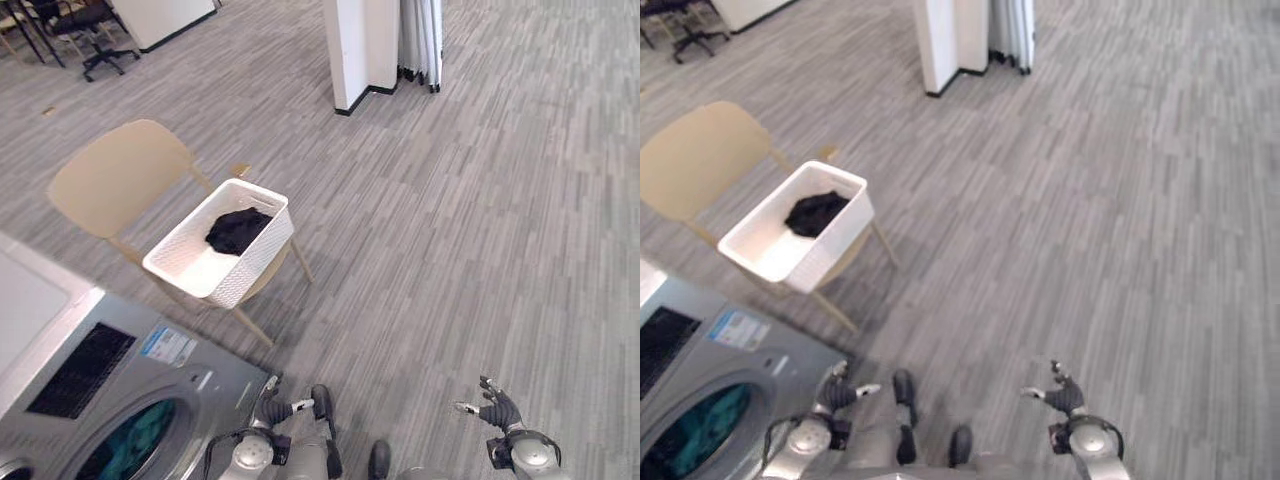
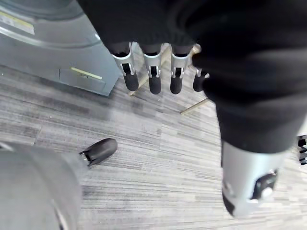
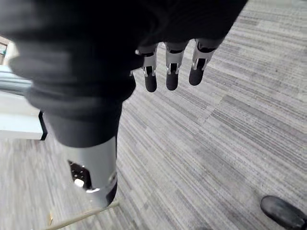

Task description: Grab the laundry basket,head to the washer,open it,put in the laundry and shut it.

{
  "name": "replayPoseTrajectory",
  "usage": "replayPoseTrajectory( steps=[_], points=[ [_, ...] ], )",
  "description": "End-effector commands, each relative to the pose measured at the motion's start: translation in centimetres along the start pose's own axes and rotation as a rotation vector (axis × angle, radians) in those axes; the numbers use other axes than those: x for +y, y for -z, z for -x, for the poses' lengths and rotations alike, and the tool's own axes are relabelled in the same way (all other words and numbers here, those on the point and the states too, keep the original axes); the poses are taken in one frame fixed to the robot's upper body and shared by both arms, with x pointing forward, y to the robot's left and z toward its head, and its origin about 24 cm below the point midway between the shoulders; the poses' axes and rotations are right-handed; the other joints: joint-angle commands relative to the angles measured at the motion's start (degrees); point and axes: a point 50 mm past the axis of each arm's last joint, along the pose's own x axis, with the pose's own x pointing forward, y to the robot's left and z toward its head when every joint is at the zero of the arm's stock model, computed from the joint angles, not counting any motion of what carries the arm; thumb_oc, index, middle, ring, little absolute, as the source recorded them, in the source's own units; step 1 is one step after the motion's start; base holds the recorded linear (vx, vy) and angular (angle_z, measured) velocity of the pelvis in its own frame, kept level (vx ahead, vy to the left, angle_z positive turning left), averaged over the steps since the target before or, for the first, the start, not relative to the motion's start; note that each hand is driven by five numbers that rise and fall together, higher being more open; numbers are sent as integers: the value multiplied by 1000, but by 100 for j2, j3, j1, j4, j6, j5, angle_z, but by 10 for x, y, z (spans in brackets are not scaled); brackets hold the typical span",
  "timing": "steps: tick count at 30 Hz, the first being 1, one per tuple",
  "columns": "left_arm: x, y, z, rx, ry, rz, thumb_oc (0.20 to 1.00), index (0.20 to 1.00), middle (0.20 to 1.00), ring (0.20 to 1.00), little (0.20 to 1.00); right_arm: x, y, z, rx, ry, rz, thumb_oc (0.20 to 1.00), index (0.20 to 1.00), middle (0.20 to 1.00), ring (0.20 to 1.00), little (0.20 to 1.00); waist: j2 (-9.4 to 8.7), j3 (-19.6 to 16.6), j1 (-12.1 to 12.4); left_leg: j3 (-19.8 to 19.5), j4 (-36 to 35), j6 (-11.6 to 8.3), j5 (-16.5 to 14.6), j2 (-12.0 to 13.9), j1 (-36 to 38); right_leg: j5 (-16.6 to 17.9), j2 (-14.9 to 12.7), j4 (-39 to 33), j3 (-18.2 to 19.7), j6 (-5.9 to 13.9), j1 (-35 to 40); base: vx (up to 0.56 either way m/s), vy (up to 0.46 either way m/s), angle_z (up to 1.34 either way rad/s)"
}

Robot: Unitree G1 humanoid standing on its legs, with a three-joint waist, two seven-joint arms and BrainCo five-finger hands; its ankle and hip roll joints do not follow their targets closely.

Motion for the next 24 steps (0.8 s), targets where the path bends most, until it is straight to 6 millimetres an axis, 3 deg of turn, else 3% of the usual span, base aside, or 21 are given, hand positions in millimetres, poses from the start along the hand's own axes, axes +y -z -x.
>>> replayPoseTrajectory(
  steps=[1, 2, 3, 5, 7, 10, 11, 12, 16, 18, 21, 23, 24],
  points=[
    [7, -23, -5, -96, -21, -15, 1000, 1000, 1000, 1000, 1000, -23, -24, 0, -123, 66, 17, 1000, 1000, 1000, 1000, 1000, 192, 146, 102, 329, 36, -118, -116, 386, 153, -850, -696, 546, 324, 418, 401, 400, 126, -29],
    [7, -22, -5, -93, -21, -10, 1000, 1000, 1000, 1000, 1000, -23, -23, 0, -122, 66, 17, 1000, 1000, 1000, 1000, 1000, 145, 129, 98, 367, 44, -149, -152, 415, 138, -915, -712, 546, 341, 441, 497, 436, 160, -22],
    [8, -19, -3, -88, -23, -9, 1000, 1000, 1000, 1000, 1000, -20, -19, 2, -109, 52, 17, 1000, 1000, 1000, 1000, 1000, 78, 79, 72, 738, 61, -91, -135, 540, 177, -1028, -707, 578, 303, 491, 654, 484, 164, -18],
    [10, -19, -2, -92, -29, -5, 1000, 1000, 1000, 1000, 1000, -17, -17, 3, -107, 42, 16, 1000, 1000, 1000, 1000, 1000, -1, 66, 107, 847, 215, -91, -38, 531, 153, -1086, -739, 610, 308, 516, 801, 530, 174, 12],
    [15, -21, -2, -103, -35, -3, 1000, 1000, 1000, 1000, 1000, -10, -14, 3, -89, 14, 7, 1000, 1000, 1000, 1000, 1000, -190, -59, 135, 1100, 672, 5, -38, 486, 131, -1008, -932, 858, 218, 651, 820, 627, 236, 18],
    [23, -30, -3, -135, -43, -12, 1000, 1000, 1000, 1000, 1000, -6, -22, 1, -119, -7, 17, 1000, 1000, 1000, 1000, 1000, -345, -98, 162, 1255, 792, 246, -358, 255, 268, -431, -1374, 1900, 54, 958, 517, 374, 259, -5],
    [28, -33, -4, -144, -57, -18, 1000, 1000, 1000, 1000, 1000, -2, -28, 0, -142, -14, -1, 1000, 1000, 1000, 1000, 1000, -379, -120, 161, 1326, 792, 405, -618, 71, 428, 134, -1671, 2536, -62, 1134, 256, 401, 303, 35],
    [30, -37, -5, -158, -64, -17, 1000, 1000, 1000, 1000, 1000, 1, -30, 0, -153, -23, -8, 1000, 1000, 1000, 1000, 1000, -341, -103, 146, 1290, 723, 463, -713, -7, 615, 273, -1766, 2793, -111, 1094, -2, 413, 283, 47],
    [31, -44, -7, -183, -69, -21, 1000, 1000, 1000, 1000, 1000, 5, -36, -2, -169, -35, -18, 1000, 1000, 1000, 1000, 1000, -39, 104, -32, 797, 351, 434, -803, -183, 1175, -445, -1447, 2690, -108, 856, -903, 259, 82, 84],
    [32, -46, -8, -186, -71, -23, 1000, 1000, 1000, 1000, 1000, 5, -39, -3, -177, -36, -20, 1000, 1000, 1000, 1000, 1000, 27, 173, -78, 736, 328, 426, -710, -128, 1170, -431, -1301, 2459, -120, 747, -1034, 68, -11, 155],
    [27, -40, -10, -154, -58, -41, 1000, 1000, 1000, 1000, 1000, 1, -40, -4, -179, -29, -8, 1000, 1000, 1000, 1000, 1000, 38, 329, -224, 125, 272, 408, -825, -409, 1364, -249, -892, 1493, 609, 735, -1427, 179, -37, 178],
    [26, -35, -11, -131, -60, -49, 1000, 1000, 1000, 1000, 1000, 0, -40, -4, -177, -25, -9, 1000, 1000, 1000, 1000, 1000, 49, 313, -237, -4, 266, 395, -850, -441, 1364, -135, -841, 1396, 746, 747, -1572, 154, -97, 142],
    [23, -29, -10, -107, -43, -66, 1000, 1000, 1000, 1000, 1000, -2, -37, -1, -174, -19, -22, 1000, 1000, 1000, 1000, 1000, 26, 314, -314, -298, 492, 396, -1003, -550, 1376, -63, -803, 1240, 1021, 749, -1475, 177, -120, 193]
  ],
)
